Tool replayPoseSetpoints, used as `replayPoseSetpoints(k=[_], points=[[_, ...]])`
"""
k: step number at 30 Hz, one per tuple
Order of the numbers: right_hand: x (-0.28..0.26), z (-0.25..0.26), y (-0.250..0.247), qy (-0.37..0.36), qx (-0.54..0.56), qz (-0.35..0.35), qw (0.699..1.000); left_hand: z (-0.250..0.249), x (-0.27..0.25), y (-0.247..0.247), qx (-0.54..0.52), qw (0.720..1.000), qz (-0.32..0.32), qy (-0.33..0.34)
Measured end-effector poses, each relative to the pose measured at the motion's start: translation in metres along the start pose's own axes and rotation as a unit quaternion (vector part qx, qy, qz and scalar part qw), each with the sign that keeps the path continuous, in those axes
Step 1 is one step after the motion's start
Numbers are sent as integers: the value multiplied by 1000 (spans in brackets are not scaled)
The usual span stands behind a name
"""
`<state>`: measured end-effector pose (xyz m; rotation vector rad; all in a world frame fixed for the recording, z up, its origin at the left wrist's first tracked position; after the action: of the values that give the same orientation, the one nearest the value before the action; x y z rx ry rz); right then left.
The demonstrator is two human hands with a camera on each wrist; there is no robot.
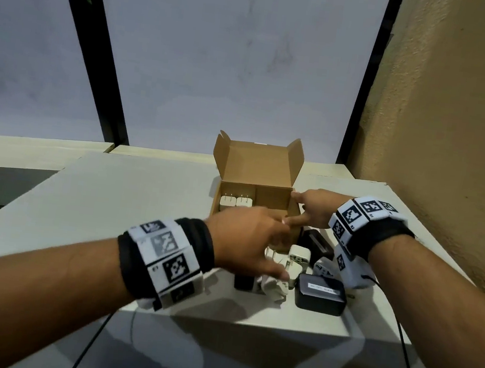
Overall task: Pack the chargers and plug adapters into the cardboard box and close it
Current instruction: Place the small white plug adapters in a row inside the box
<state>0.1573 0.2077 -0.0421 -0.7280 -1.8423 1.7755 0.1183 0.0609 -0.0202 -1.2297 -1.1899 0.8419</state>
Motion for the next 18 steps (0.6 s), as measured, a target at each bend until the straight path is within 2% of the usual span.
replayPoseSetpoints(k=[5, 12, 18], points=[[-3, 0, 1, 29, 15, 10, 999, -2, -24, 28, 70, 996, 16, -48], [-3, -1, 2, 31, 27, 10, 999, -8, -30, 42, 100, 993, -18, -53], [-4, -2, 3, 28, 30, 10, 999, -12, -27, 30, 41, 997, -47, -53]])
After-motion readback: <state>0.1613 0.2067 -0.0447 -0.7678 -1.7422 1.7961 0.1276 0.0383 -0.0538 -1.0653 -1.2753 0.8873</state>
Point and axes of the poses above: each hand's wrist, its own x-axis towards the middle knuckle, its own y-axis out of the palm, z = x × y, the point moved 7 cm from there along x, towards the middle knuckle, and after that the axes turned 10 degrees about -z, right-handed, at the moved point
